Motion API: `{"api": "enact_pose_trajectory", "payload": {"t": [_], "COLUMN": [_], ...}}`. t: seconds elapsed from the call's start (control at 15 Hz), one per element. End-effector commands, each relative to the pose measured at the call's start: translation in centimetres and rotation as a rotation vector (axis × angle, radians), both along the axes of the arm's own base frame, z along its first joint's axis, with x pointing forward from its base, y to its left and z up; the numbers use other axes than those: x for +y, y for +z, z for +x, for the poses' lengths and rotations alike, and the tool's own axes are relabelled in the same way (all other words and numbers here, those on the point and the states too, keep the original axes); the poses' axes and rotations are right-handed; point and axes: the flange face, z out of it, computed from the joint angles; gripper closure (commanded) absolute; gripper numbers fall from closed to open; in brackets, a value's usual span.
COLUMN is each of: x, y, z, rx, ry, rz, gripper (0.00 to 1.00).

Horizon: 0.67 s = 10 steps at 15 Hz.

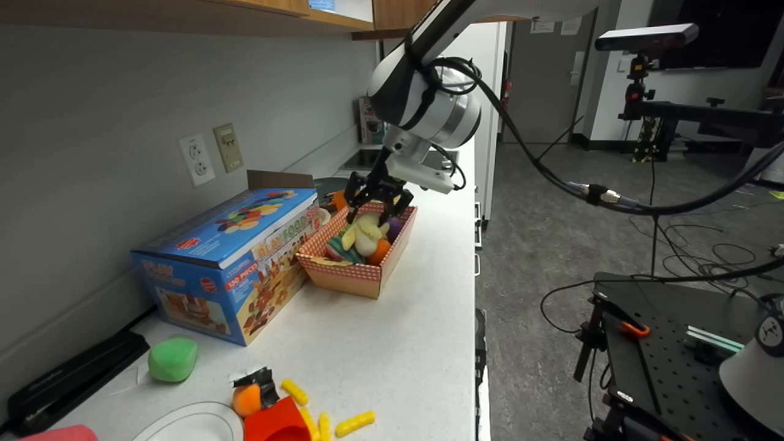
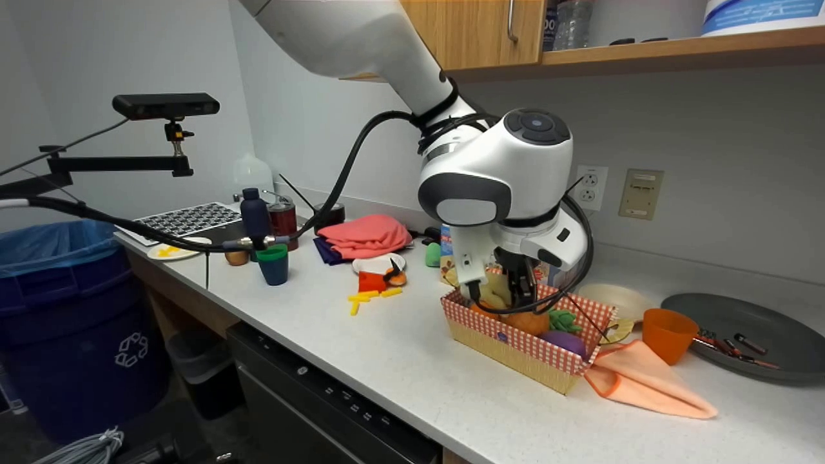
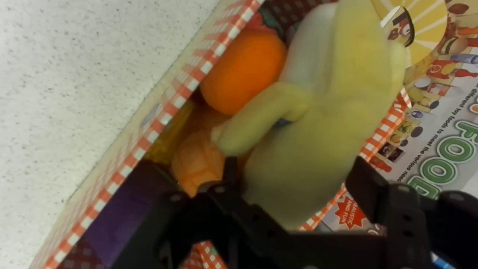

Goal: Open the cabinet door and put some of the fruits plush toy inside and close it

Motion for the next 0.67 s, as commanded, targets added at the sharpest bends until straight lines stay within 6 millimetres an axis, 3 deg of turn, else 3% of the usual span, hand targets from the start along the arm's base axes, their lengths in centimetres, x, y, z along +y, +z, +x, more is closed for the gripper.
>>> {"api": "enact_pose_trajectory", "payload": {"t": [0.0,0.33,0.47,0.6], "x": [-0.9,-1.9,-2.1,-2.6], "y": [1.9,6.6,9.5,12.7], "z": [0.3,-0.8,-1.6,-2.5], "rx": [-0.029,-0.109,-0.16,-0.214], "ry": [-0.044,-0.064,-0.067,-0.072], "rz": [0.019,0.027,0.014,0.007], "gripper": [0.55,0.93,0.99,0.97]}}
